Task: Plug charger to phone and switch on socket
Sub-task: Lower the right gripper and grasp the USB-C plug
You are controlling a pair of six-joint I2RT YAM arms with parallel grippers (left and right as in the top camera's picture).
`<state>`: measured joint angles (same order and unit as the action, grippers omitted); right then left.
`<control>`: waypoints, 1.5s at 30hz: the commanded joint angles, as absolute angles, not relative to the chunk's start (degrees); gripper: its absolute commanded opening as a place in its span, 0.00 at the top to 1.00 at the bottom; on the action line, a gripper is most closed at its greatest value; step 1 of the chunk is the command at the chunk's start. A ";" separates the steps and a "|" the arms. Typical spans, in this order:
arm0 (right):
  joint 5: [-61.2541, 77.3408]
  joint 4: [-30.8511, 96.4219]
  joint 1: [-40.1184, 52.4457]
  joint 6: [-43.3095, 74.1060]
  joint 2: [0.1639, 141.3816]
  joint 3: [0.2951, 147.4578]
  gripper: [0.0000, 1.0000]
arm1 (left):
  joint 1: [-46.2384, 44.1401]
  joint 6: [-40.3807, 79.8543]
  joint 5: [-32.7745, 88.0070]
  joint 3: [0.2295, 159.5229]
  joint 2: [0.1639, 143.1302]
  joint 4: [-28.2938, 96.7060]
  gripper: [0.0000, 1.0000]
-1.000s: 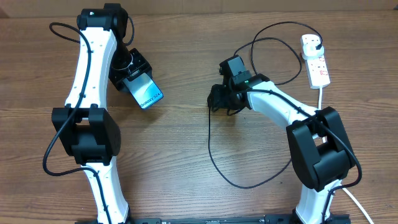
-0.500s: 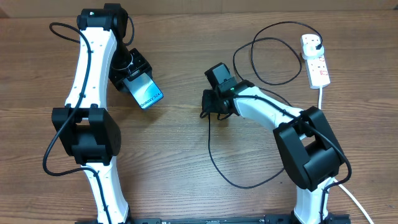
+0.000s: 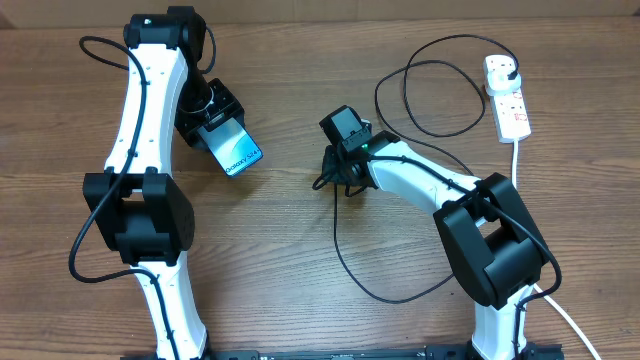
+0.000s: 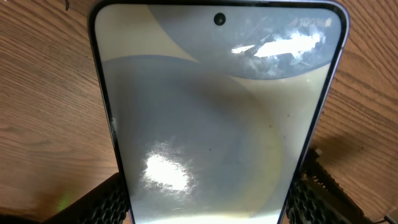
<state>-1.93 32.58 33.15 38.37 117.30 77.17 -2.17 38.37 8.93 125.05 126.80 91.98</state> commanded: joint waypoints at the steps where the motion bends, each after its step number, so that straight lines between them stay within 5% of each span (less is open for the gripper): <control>1: -3.42 34.94 33.39 39.51 118.54 78.74 0.96 | -2.26 37.23 8.82 126.58 126.98 92.33 0.96; 22: 3.11 40.84 33.91 45.19 123.96 80.27 0.96 | -2.26 37.23 8.82 126.58 126.98 92.36 0.96; 30: 3.53 41.80 33.91 46.52 124.64 80.27 0.83 | -2.26 36.14 8.82 126.58 126.98 92.79 0.96; 37: 3.57 42.96 34.13 48.27 125.38 80.23 0.83 | -2.26 36.14 8.84 126.58 126.98 92.97 0.96; 40: 4.16 42.94 34.13 48.42 125.45 80.27 0.95 | -2.26 36.14 8.82 126.58 126.98 93.03 0.96; 45: 8.60 42.37 33.58 43.40 125.32 82.85 0.96 | -2.26 36.14 8.80 126.58 126.98 93.17 0.96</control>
